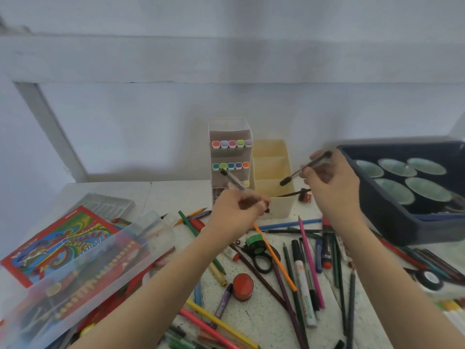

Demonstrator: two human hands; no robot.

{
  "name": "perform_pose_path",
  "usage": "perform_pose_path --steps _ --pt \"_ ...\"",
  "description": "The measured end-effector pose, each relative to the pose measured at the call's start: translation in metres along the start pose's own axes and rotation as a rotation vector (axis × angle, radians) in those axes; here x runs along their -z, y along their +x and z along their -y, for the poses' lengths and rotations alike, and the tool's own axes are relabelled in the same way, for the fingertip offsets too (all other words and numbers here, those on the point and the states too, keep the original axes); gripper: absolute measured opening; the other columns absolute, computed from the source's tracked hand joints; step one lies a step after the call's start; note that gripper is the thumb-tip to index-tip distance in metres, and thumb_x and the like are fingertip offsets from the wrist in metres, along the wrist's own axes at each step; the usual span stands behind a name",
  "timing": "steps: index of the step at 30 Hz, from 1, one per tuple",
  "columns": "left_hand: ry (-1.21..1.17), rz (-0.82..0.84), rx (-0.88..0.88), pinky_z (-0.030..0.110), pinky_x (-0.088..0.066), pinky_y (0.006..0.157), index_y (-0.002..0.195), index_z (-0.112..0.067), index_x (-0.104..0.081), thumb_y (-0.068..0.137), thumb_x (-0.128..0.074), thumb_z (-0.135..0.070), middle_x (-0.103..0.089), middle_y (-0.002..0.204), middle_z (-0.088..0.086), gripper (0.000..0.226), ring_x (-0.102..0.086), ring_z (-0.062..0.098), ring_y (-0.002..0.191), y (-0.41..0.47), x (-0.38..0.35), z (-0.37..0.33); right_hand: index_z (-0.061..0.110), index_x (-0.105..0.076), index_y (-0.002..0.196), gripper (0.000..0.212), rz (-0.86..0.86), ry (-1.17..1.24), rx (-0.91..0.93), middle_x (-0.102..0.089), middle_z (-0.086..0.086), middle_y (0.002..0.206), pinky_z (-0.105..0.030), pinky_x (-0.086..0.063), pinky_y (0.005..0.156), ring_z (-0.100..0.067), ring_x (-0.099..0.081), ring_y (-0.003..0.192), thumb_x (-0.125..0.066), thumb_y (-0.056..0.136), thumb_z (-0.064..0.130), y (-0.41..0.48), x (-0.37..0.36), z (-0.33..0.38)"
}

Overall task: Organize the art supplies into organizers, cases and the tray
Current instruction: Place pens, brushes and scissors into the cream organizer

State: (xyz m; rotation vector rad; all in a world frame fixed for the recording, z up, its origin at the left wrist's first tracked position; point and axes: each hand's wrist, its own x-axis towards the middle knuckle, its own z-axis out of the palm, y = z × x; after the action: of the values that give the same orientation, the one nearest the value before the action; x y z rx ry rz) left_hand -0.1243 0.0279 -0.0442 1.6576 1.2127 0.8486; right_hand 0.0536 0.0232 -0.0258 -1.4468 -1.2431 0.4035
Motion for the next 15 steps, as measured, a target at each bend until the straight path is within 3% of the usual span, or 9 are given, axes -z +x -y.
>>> perform_pose_path --steps 3,5,7,10,15 --pt "0.249 -0.130 -0.150 0.011 -0.041 0.075 0.101 -0.020 -0.068 0.092 -0.059 -0.021 -0.062 0.090 -0.009 0.014 -0.055 0.000 0.081 0.025 -0.010 0.000 0.020 -0.053 0.098 0.017 0.089 -0.150 0.036 -0.066 0.005 0.083 -0.019 -0.051 0.067 -0.007 -0.064 0.081 -0.062 0.088 0.009 0.005 -0.006 -0.009" --pt "0.318 -0.179 -0.204 0.007 -0.038 0.073 0.105 -0.018 -0.065 0.092 -0.058 -0.017 -0.060 0.095 -0.008 0.015 -0.051 -0.002 0.081 0.036 -0.015 -0.003 0.020 -0.055 0.098 0.013 0.167 -0.286 0.064 -0.066 0.004 0.085 -0.018 -0.048 0.066 -0.008 -0.062 0.081 -0.062 0.088 0.016 0.010 -0.008 -0.014" --pt "0.370 -0.199 -0.240 0.014 -0.040 0.081 0.109 -0.016 -0.062 0.092 -0.056 -0.014 -0.062 0.104 -0.002 0.018 -0.057 0.007 0.092 0.046 -0.021 -0.005 0.023 -0.057 0.096 0.011 0.232 -0.450 0.114 -0.066 0.005 0.089 -0.025 -0.045 0.076 -0.011 -0.062 0.086 -0.062 0.087 0.022 0.018 -0.007 -0.019" --pt "0.534 -0.186 -0.276 0.023 -0.041 0.077 0.109 -0.015 -0.061 0.094 -0.054 -0.018 -0.064 0.104 0.002 0.017 -0.058 0.017 0.097 0.058 -0.031 -0.004 0.029 -0.060 0.093 0.007 0.266 -0.738 0.227 -0.067 0.012 0.091 -0.030 -0.024 0.090 -0.010 -0.059 0.094 -0.062 0.086 0.030 0.028 -0.004 -0.025" --pt "0.634 -0.169 -0.268 0.027 -0.042 0.070 0.104 -0.016 -0.062 0.093 -0.054 -0.019 -0.065 0.098 0.003 0.014 -0.060 0.020 0.090 0.076 -0.043 0.003 0.033 -0.063 0.095 0.009 0.262 -0.809 0.227 -0.067 0.016 0.090 -0.035 -0.021 0.094 -0.008 -0.057 0.097 -0.059 0.088 0.038 0.033 0.003 -0.032"
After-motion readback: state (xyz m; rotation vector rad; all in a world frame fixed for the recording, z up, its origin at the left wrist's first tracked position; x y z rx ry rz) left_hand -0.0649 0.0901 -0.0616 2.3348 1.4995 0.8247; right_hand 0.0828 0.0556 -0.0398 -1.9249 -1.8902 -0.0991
